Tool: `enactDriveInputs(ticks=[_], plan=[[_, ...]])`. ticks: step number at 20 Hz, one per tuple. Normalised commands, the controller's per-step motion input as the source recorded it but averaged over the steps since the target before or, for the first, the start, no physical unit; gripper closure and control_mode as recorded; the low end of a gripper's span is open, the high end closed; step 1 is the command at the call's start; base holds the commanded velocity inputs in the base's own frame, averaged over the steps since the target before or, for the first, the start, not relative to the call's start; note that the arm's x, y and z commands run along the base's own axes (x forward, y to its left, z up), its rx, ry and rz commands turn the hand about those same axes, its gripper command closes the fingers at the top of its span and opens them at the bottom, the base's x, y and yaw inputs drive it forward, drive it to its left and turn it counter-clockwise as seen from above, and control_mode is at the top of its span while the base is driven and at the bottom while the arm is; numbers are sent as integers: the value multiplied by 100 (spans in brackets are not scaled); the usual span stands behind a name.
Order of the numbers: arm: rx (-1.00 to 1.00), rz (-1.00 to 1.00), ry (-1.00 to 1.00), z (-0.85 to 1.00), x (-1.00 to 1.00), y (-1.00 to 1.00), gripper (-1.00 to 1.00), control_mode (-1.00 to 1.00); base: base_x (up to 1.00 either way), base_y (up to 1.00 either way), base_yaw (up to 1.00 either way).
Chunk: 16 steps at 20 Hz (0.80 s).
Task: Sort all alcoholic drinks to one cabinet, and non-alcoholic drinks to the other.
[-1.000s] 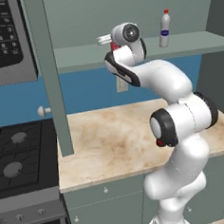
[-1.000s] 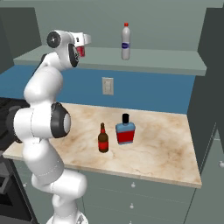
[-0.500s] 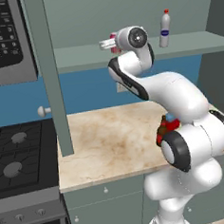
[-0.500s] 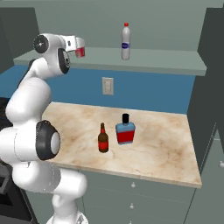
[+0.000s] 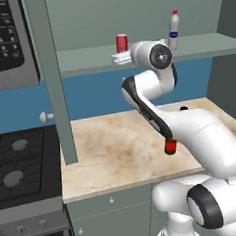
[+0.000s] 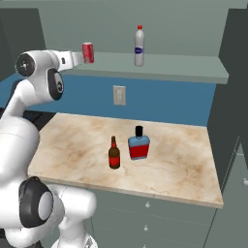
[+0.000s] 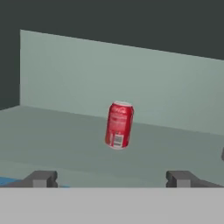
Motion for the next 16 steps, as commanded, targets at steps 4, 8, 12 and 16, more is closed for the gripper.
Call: enactDriveInputs(ticks=[4, 8, 12, 16], plan=[[4, 0, 3, 0, -100, 0, -100, -100, 0, 0, 0], [6, -8, 12, 0, -99, 0, -100, -100, 0, 0, 0], [9, -18, 17, 0, -84, 0, -100, -100, 0, 0, 0], [9, -26, 20, -6, -49, 0, -100, -100, 0, 0, 0]])
